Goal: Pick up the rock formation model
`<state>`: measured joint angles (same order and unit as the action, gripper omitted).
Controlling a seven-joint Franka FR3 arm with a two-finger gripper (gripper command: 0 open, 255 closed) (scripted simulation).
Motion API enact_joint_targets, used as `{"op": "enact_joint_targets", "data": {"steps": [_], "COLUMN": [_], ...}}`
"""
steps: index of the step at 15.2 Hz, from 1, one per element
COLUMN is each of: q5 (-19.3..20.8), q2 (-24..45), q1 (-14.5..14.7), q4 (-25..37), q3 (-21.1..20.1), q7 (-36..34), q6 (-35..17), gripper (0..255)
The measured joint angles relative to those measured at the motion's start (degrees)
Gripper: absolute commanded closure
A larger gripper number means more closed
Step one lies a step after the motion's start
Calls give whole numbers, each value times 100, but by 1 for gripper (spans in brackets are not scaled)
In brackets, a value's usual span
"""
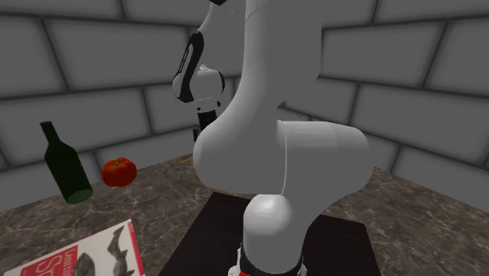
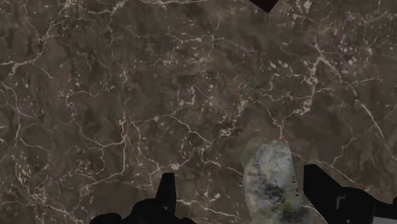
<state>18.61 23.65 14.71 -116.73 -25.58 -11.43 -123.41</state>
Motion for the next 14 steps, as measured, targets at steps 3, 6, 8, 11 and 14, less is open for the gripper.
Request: {"op": "enact_joint_targets", "data": {"steps": [3,6,8,11,14], "q5": [346,624,780,888,948], "q2": [687,1364,1811,2133,2322], "q1": [310,638,842,984,1033], "q4": [454,997,1381,1614,1723], "q3": [108,223,304,372,429], "q7": [-157,-248,-254,-282,-303], "q6": [-38,-7,24,-9,-83], "gripper": [0,0,0,0,0]}}
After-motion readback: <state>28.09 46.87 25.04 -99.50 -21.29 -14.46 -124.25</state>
